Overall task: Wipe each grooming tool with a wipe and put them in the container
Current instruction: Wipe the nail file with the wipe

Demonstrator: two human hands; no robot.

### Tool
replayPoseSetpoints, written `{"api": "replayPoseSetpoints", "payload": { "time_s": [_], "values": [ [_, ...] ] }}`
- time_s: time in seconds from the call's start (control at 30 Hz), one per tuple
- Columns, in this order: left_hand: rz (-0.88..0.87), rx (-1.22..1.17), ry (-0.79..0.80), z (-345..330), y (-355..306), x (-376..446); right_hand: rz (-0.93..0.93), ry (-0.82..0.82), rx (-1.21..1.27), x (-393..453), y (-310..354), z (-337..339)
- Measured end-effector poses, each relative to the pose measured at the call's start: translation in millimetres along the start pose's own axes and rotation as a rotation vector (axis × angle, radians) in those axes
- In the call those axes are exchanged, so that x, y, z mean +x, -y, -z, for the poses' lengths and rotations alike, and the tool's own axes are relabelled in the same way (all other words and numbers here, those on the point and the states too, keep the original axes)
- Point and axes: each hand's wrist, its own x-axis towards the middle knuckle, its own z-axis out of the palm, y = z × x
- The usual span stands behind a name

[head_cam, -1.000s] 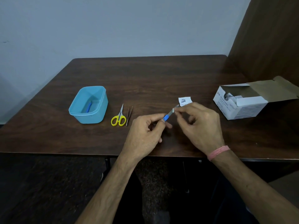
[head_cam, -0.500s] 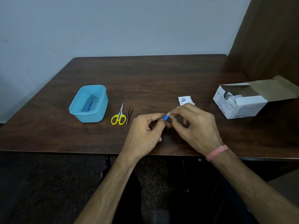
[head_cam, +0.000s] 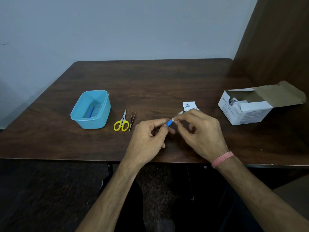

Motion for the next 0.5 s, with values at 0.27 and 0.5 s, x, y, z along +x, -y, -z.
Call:
{"api": "replayPoseSetpoints", "payload": {
  "time_s": [0.27,0.5],
  "values": [
    [0.003,-0.020,-0.004,-1.7,-0.7,0.0,-0.186,-0.131,-0.030,8.1,-4.4,0.7],
    [-0.002,-0.018,-0.001,-0.9,-3.9,-1.4,-0.114,-0.059,0.003,4.4,-0.6,2.1]
  ]
}}
